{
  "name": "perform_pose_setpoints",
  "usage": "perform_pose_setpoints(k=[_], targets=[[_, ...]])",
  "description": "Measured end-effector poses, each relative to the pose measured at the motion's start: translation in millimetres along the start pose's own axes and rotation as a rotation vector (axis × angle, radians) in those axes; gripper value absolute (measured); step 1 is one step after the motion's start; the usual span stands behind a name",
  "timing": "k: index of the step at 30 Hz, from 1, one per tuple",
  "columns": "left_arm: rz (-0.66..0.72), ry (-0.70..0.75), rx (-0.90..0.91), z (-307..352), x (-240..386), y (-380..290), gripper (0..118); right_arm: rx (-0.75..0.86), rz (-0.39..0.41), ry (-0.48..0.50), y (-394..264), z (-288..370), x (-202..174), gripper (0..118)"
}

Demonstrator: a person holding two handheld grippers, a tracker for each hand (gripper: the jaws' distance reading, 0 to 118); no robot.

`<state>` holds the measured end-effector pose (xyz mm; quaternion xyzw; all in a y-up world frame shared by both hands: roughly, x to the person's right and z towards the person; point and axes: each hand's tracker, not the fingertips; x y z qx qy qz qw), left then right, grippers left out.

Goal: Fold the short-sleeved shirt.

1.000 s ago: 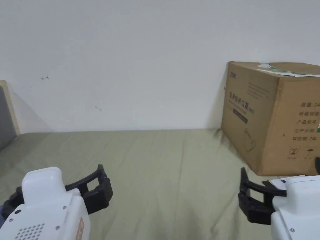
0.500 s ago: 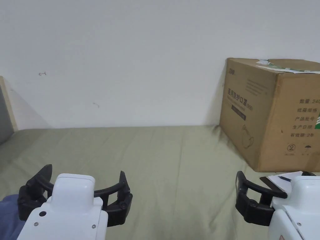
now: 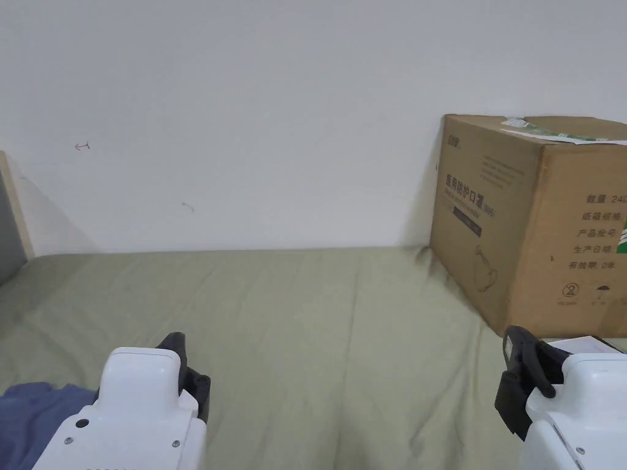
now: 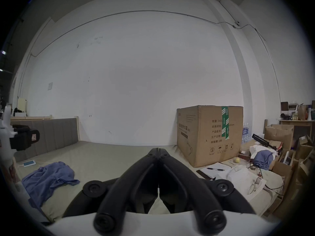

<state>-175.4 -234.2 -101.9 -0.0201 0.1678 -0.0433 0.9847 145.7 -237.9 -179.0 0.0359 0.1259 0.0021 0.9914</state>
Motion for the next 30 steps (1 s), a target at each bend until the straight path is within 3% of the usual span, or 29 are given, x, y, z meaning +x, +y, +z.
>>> perform_pose_setpoints(k=[13,16,20,24,28,30], targets=[[-0.013,0.048,0.029,4,-3,6,0,0.009,0.047,0.058,5,-2,-12,0],[-0.041,0.114,0.023,22,-29,5,0,0.019,0.038,0.142,4,-16,-43,0],[-0.058,0.315,-0.003,58,-90,3,0,0.039,-0.03,0.309,1,-33,-110,0],[-0.038,0.488,-0.02,90,-146,1,0,0.061,-0.019,0.483,1,-33,-176,0],[-0.027,0.547,-0.027,101,-164,1,0,0.065,0.005,0.603,0,-31,-209,0],[-0.012,0.553,-0.018,98,-166,-3,0,0.056,0.02,0.606,-2,-32,-214,0]])
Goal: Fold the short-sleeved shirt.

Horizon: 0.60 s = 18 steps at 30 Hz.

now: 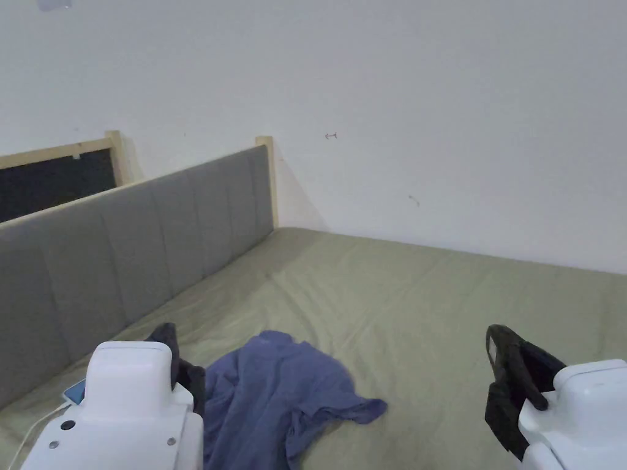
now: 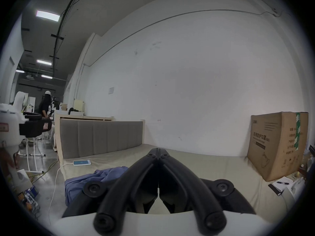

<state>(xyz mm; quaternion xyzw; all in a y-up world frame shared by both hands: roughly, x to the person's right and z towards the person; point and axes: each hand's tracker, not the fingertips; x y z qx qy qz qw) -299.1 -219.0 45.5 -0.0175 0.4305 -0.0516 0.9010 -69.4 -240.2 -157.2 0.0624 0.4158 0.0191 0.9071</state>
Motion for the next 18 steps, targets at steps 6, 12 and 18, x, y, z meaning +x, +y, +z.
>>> perform_pose_setpoints(k=[6,12,18], targets=[[-0.003,-0.113,-0.087,-72,4,-1,0,-0.06,0.026,0.009,4,4,20,0],[-0.195,-0.383,-0.62,-247,22,-60,0,-0.217,0.048,0.001,-2,10,46,0],[-0.215,-0.427,-1.021,-345,43,-157,43,-0.379,-0.032,0.012,-23,2,60,0]])
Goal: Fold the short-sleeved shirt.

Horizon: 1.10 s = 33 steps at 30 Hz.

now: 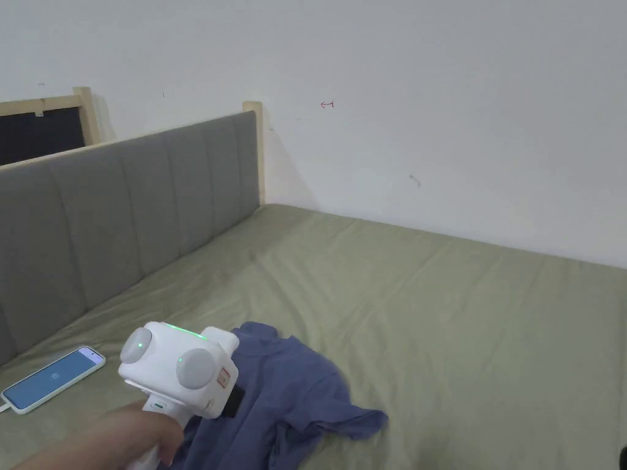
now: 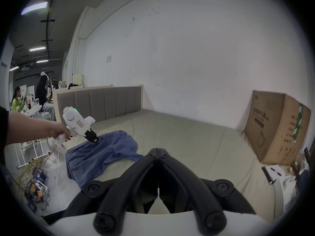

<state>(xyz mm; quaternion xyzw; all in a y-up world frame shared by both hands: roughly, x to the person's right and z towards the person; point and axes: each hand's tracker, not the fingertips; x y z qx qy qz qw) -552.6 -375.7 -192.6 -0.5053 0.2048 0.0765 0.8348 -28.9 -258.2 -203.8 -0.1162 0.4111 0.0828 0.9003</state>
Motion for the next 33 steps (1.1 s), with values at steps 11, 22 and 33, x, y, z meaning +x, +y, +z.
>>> perform_pose_setpoints(k=[11,22,33], targets=[[0.116,0.024,-0.155,-73,12,-18,111,-0.156,0.092,0.076,-21,-28,-13,0],[0.202,-0.068,0.139,22,-24,-15,3,-0.184,-0.029,0.157,-17,-19,-11,0],[0.012,-0.194,0.729,310,48,62,3,-0.012,-0.167,0.007,-1,55,40,0]])
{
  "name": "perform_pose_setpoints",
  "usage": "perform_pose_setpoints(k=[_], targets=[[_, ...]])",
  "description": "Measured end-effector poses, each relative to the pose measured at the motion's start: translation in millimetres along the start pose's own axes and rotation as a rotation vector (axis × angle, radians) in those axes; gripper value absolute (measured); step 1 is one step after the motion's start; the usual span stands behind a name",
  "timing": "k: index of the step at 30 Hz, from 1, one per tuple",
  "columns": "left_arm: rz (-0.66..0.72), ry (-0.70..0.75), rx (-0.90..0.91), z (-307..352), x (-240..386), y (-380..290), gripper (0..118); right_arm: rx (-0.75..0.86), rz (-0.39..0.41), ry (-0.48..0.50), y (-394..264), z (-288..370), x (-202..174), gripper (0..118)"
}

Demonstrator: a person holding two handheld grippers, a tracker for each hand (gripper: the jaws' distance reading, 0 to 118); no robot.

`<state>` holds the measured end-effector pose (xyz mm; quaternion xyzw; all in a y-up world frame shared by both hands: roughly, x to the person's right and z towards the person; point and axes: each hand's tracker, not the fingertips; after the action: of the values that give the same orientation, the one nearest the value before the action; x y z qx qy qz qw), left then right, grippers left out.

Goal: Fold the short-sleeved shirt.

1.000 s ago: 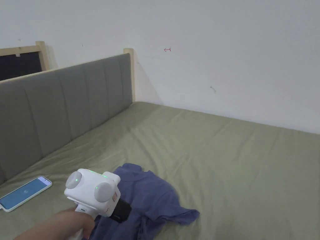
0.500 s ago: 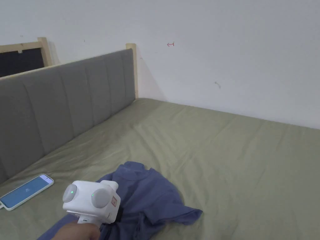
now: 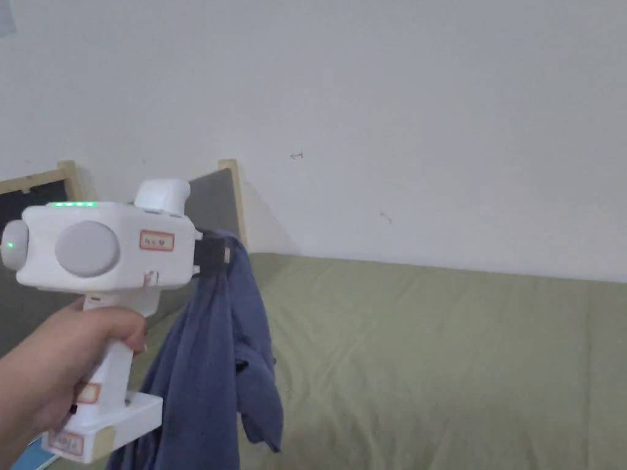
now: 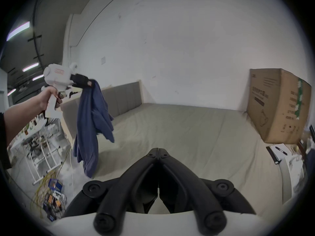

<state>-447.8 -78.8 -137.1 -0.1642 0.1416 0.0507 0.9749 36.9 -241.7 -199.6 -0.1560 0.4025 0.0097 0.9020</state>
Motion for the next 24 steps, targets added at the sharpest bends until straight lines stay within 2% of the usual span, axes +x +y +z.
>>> perform_pose_setpoints(k=[5,8,12,17,20,24], targets=[[-0.049,-0.215,0.102,19,93,51,3,0.071,-0.074,-0.101,5,43,19,0],[-0.041,-0.371,0.093,14,157,51,3,0.108,-0.088,-0.142,9,65,32,0],[-0.067,-0.487,-0.001,-27,231,25,3,0.15,-0.128,-0.213,7,86,52,0],[-0.095,-0.506,-0.216,-111,310,-71,3,0.115,-0.168,-0.269,-9,88,82,0],[-0.166,-0.437,-0.397,-177,341,-157,3,0.058,-0.163,-0.294,-23,84,93,0],[-0.211,-0.329,-0.649,-225,365,-266,3,-0.001,-0.186,-0.284,-38,76,103,0]])
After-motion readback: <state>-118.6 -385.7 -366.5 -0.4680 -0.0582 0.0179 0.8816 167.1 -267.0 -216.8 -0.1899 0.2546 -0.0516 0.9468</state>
